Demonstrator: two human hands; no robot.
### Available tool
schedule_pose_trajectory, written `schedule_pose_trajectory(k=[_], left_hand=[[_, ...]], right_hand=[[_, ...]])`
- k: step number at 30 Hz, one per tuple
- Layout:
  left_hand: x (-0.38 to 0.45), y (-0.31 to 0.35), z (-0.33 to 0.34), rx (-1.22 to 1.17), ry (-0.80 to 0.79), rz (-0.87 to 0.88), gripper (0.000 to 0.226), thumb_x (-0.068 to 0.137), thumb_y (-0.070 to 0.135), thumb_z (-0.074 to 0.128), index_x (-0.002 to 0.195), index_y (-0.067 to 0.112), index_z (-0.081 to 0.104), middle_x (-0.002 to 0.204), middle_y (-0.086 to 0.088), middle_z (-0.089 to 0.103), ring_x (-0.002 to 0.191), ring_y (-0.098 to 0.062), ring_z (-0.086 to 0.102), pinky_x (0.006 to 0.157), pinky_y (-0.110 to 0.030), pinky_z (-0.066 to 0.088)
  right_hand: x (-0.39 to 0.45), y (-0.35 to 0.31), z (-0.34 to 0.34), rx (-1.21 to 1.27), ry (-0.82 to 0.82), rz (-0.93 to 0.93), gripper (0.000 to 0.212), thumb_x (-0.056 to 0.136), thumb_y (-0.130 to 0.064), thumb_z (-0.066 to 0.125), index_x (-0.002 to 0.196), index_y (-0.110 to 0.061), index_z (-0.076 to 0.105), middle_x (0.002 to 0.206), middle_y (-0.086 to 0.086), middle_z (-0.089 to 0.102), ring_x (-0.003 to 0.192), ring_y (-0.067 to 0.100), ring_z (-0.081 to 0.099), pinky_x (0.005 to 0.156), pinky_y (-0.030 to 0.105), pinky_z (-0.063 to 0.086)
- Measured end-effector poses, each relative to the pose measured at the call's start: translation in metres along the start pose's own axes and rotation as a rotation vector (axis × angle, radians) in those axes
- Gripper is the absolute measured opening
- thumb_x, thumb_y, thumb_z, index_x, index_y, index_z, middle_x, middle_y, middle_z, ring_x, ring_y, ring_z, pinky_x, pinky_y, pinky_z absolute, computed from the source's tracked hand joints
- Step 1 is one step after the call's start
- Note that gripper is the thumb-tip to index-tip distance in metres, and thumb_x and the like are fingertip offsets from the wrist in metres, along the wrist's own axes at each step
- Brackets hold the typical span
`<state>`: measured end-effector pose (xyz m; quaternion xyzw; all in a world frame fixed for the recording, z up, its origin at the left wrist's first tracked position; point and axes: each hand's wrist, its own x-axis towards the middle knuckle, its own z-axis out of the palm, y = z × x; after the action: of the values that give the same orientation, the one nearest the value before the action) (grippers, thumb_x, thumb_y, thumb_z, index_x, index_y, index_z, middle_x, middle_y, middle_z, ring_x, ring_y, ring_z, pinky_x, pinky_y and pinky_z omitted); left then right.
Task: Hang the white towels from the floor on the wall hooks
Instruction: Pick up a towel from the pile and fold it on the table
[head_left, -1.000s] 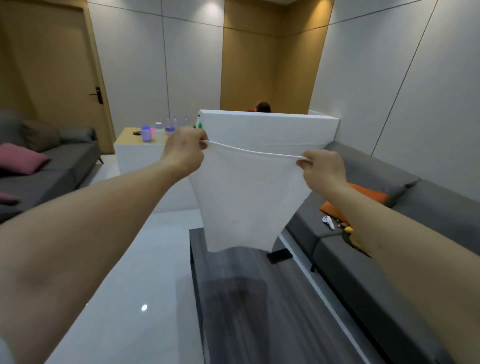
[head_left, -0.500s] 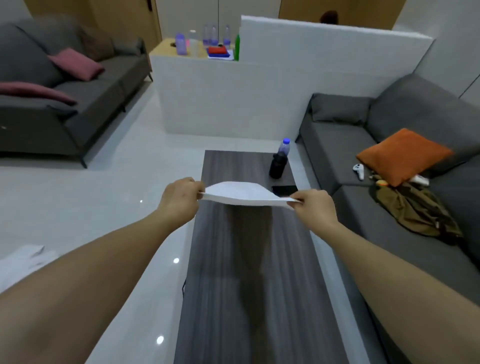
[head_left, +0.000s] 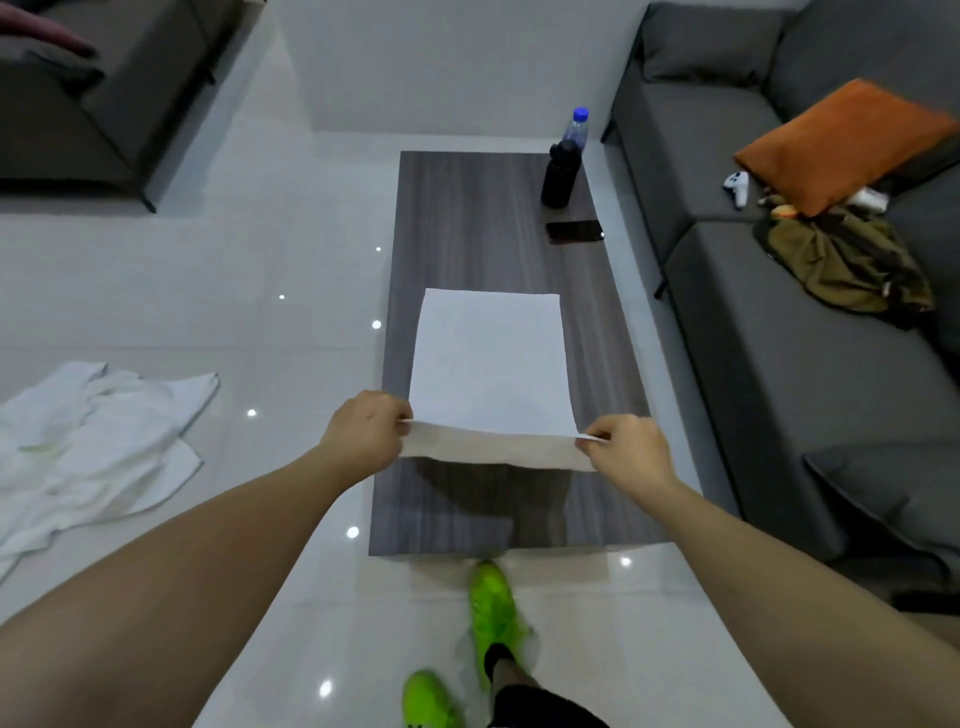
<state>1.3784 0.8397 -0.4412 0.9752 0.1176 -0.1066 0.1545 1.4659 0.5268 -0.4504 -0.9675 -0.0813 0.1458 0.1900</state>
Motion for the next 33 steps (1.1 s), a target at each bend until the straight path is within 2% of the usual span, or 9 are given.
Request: schedule_pose_trajectory(k=[3, 7, 10, 14, 16, 21, 25, 29, 33], left_hand=[[-0.026, -0.007, 0.012, -0.033, -0.032, -0.035, 0.017, 0.093, 0.020, 0.053, 0.097, 0.019, 0.070, 0.085, 0.002, 0.061, 0.079, -0.019, 0.056, 0.067, -0.027, 0.040], [-0.034, -0.014, 0.013, -0.039, -0.071, -0.055, 0.015, 0.093, 0.027, 0.056, 0.094, 0.020, 0.069, 0.090, -0.002, 0.066, 0.082, -0.021, 0.059, 0.072, -0.032, 0.049], [-0.012, -0.014, 0.008, -0.054, -0.046, -0.051, 0.014, 0.093, 0.027, 0.057, 0.093, 0.020, 0.069, 0.089, -0.002, 0.066, 0.082, -0.021, 0.059, 0.069, -0.030, 0.046], [0.039, -0.009, 0.002, -0.059, -0.022, -0.054, 0.014, 0.094, 0.023, 0.054, 0.090, 0.020, 0.067, 0.082, 0.001, 0.062, 0.078, -0.021, 0.056, 0.063, -0.028, 0.039], [0.069, -0.007, 0.001, -0.057, -0.010, -0.060, 0.016, 0.094, 0.019, 0.052, 0.087, 0.020, 0.066, 0.078, 0.001, 0.059, 0.077, -0.023, 0.056, 0.061, -0.029, 0.037], [0.161, -0.003, 0.003, -0.011, -0.016, -0.108, 0.018, 0.094, 0.016, 0.049, 0.089, 0.018, 0.066, 0.081, -0.003, 0.061, 0.073, -0.023, 0.052, 0.061, -0.028, 0.037], [0.236, -0.002, 0.011, -0.004, 0.064, -0.116, 0.021, 0.085, 0.005, 0.047, 0.092, 0.014, 0.064, 0.079, -0.006, 0.058, 0.077, -0.030, 0.056, 0.060, -0.029, 0.036], [0.270, -0.001, 0.044, -0.053, 0.049, -0.123, 0.030, 0.090, 0.011, 0.054, 0.120, 0.012, 0.060, 0.107, -0.010, 0.065, 0.098, -0.032, 0.058, 0.073, -0.032, 0.045], [0.255, 0.002, 0.102, -0.061, -0.125, -0.134, 0.027, 0.095, 0.018, 0.053, 0.119, 0.014, 0.062, 0.117, -0.008, 0.063, 0.104, -0.029, 0.058, 0.080, -0.038, 0.050]], right_hand=[[-0.026, 0.006, 0.011, 0.001, -0.002, 0.026, 0.009, 0.084, -0.034, 0.070, 0.084, -0.027, 0.075, 0.074, -0.010, 0.068, 0.071, 0.013, 0.060, 0.061, 0.024, 0.045], [-0.033, 0.005, 0.017, -0.015, -0.009, 0.022, 0.013, 0.087, -0.021, 0.064, 0.090, -0.025, 0.076, 0.079, -0.004, 0.071, 0.075, 0.018, 0.064, 0.067, 0.032, 0.055], [-0.015, 0.001, 0.012, -0.006, 0.000, 0.049, 0.012, 0.090, -0.025, 0.064, 0.094, -0.024, 0.074, 0.082, -0.003, 0.071, 0.077, 0.019, 0.063, 0.069, 0.037, 0.057], [0.037, 0.004, 0.005, -0.004, 0.021, 0.084, 0.012, 0.091, -0.023, 0.060, 0.089, -0.024, 0.072, 0.075, -0.004, 0.066, 0.069, 0.018, 0.059, 0.053, 0.027, 0.046], [0.067, 0.001, 0.003, -0.017, 0.009, 0.102, 0.016, 0.091, -0.020, 0.056, 0.088, -0.022, 0.071, 0.073, -0.003, 0.064, 0.068, 0.019, 0.057, 0.051, 0.026, 0.042], [0.158, -0.004, 0.001, -0.047, -0.035, 0.111, 0.018, 0.091, -0.019, 0.052, 0.094, -0.018, 0.071, 0.085, 0.007, 0.069, 0.081, 0.029, 0.062, 0.068, 0.034, 0.051], [0.233, -0.005, 0.009, -0.027, 0.055, 0.082, 0.028, 0.094, -0.019, 0.054, 0.118, -0.016, 0.069, 0.104, 0.015, 0.070, 0.099, 0.037, 0.061, 0.084, 0.046, 0.051], [0.270, 0.007, 0.042, 0.014, -0.011, 0.124, 0.034, 0.095, -0.020, 0.055, 0.127, -0.013, 0.062, 0.116, 0.015, 0.066, 0.108, 0.035, 0.058, 0.089, 0.037, 0.048], [0.252, 0.023, 0.098, 0.049, -0.207, 0.155, 0.029, 0.095, -0.017, 0.058, 0.123, -0.011, 0.064, 0.115, 0.014, 0.065, 0.106, 0.031, 0.060, 0.086, 0.033, 0.050]])
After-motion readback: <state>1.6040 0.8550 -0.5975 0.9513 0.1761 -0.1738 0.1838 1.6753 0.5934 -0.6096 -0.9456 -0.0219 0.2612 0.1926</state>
